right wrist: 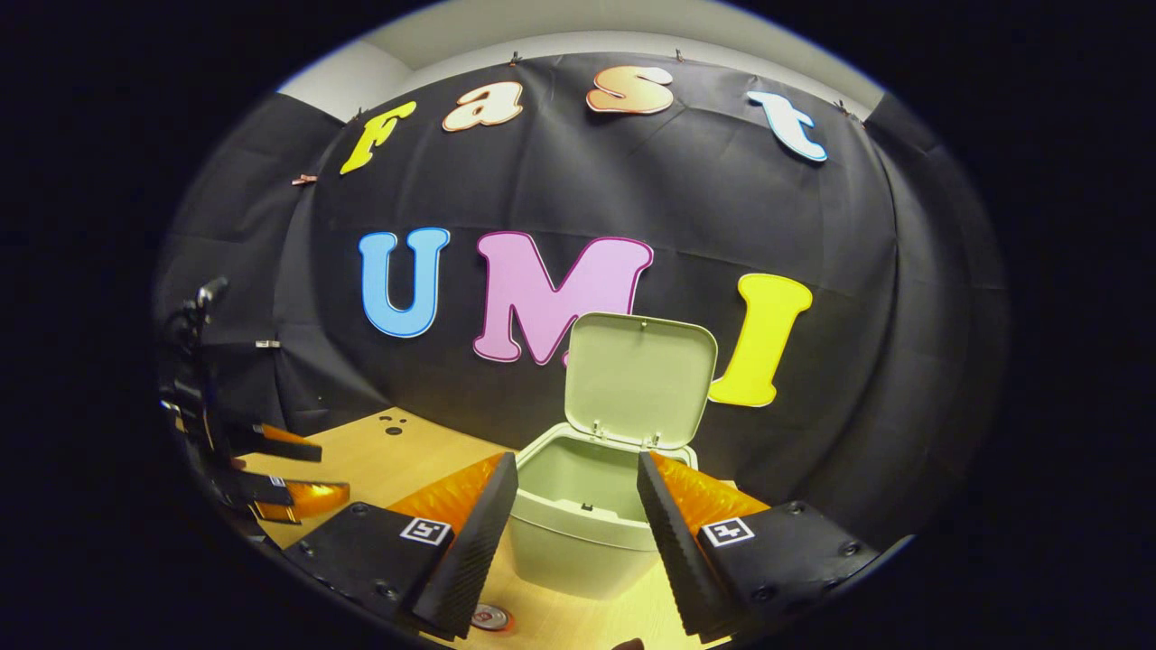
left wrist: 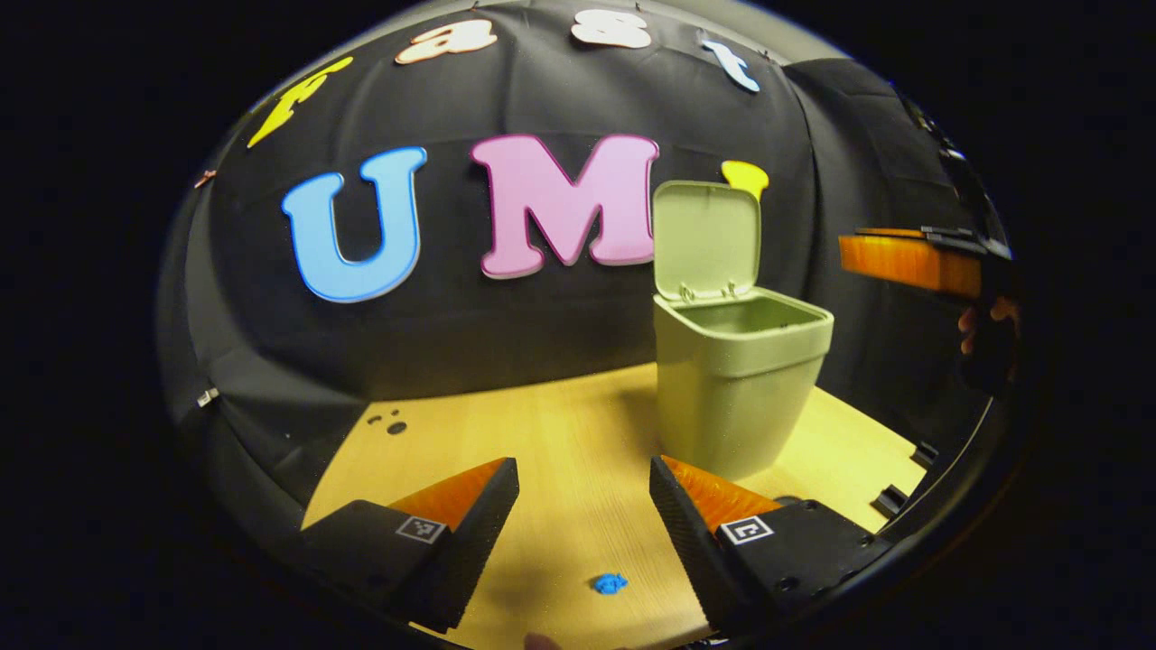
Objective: Press the lid of the desktop garbage bin to open it, pick up the crumpled paper on the desktop and throw it into the bin, then pick up the pop can on the desktop and drop it into the bin, and finally close the garbage bin lid.
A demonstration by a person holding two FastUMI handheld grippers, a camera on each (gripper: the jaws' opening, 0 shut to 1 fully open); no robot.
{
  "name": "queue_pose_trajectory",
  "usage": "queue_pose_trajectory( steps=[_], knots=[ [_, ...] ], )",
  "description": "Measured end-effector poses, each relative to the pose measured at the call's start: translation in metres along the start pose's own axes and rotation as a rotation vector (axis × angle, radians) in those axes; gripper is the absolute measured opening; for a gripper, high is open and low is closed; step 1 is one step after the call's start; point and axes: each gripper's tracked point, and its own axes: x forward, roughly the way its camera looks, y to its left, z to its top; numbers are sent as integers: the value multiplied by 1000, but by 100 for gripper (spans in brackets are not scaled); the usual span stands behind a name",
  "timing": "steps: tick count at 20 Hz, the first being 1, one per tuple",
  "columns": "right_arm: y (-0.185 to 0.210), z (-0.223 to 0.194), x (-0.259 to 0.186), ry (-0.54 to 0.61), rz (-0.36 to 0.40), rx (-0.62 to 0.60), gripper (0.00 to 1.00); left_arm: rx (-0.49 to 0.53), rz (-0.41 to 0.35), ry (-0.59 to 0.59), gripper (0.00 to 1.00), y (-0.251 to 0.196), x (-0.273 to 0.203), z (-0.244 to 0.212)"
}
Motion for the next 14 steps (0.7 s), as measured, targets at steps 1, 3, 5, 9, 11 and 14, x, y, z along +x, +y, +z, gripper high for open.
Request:
queue_pose_trajectory(
  steps=[1,3,5,9,11,14],
  knots=[
    [-1,-2,-3,5,-6,-6,85,11,-13,30,95,-4,5,-17],
    [-4,-4,-10,13,-18,-10,85,34,-31,102,94,-9,14,-53],
    [-7,-7,-18,25,-32,-8,85,59,-46,170,95,-13,22,-85],
    [-7,-18,-35,56,-55,-26,85,84,-97,277,84,-28,30,-136],
    [-5,-24,-43,76,-62,-28,85,73,-105,318,81,-31,36,-155],
    [-4,-29,-55,99,-76,-24,85,71,-107,373,77,-31,46,-179]
  ],
)
